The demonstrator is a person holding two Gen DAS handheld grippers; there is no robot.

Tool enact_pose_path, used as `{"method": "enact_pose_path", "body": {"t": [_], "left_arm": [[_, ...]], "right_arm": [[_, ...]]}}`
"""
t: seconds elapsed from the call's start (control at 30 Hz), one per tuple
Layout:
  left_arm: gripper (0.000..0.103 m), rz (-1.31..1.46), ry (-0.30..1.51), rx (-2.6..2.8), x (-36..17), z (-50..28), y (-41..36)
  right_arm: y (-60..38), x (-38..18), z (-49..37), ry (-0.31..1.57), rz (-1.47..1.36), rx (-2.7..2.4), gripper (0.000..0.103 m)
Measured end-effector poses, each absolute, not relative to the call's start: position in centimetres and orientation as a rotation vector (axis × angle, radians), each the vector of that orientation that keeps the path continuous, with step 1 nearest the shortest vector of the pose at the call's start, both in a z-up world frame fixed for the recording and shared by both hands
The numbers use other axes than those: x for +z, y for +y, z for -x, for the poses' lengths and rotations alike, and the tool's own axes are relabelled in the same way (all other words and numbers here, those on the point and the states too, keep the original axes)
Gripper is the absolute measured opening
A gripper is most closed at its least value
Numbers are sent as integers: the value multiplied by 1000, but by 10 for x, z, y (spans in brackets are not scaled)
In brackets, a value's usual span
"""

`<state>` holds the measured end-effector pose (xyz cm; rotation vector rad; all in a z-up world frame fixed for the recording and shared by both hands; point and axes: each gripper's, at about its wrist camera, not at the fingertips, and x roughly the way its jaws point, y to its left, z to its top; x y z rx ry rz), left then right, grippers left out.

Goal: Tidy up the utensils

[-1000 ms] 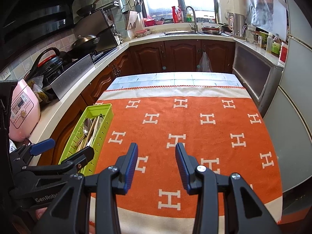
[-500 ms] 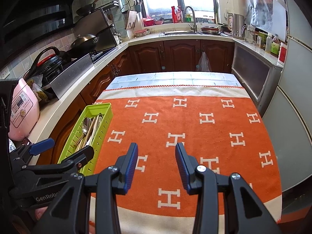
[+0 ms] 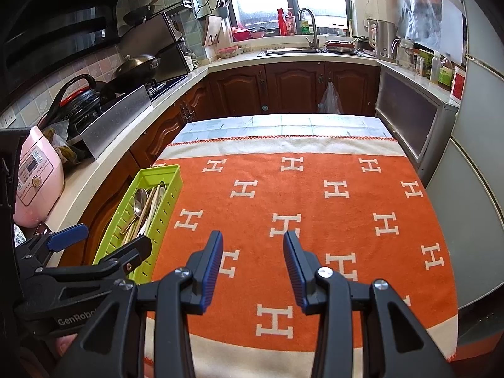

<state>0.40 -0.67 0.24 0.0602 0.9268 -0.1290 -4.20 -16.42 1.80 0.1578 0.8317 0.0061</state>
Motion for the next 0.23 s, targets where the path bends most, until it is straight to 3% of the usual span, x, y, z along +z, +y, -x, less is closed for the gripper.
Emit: {"method": "enact_pose_path", "body": {"t": [0.23], "left_arm": [[102,-49,931,-137,2,-3,-6]], "right_arm": [[-164,11,37,859,-163,3,40]]}}
